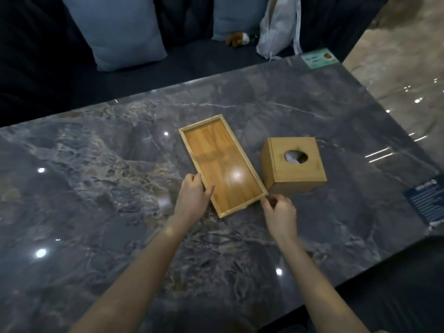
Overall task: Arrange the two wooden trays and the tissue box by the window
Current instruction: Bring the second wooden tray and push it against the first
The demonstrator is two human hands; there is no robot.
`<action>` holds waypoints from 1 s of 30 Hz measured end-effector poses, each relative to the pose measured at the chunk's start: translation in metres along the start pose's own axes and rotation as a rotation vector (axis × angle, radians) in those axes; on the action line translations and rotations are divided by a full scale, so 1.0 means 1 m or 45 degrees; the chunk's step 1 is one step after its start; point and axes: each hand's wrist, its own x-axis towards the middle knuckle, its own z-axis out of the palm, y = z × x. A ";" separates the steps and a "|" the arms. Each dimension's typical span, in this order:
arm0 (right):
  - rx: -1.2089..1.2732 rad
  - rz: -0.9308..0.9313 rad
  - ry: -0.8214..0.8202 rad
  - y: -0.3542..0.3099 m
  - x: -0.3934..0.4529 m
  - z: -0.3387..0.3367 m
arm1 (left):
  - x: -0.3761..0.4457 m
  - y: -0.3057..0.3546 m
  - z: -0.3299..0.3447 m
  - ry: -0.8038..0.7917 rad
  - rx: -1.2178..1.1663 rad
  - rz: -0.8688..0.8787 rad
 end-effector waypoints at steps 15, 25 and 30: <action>0.050 0.297 0.074 -0.008 0.019 0.021 | 0.019 0.010 0.021 -0.064 -0.030 -0.327; -0.009 0.179 0.030 -0.004 0.015 0.025 | 0.013 0.008 0.013 0.069 -0.176 -0.282; 0.084 0.200 0.040 -0.003 0.013 0.024 | 0.005 0.011 0.006 0.143 -0.317 -0.209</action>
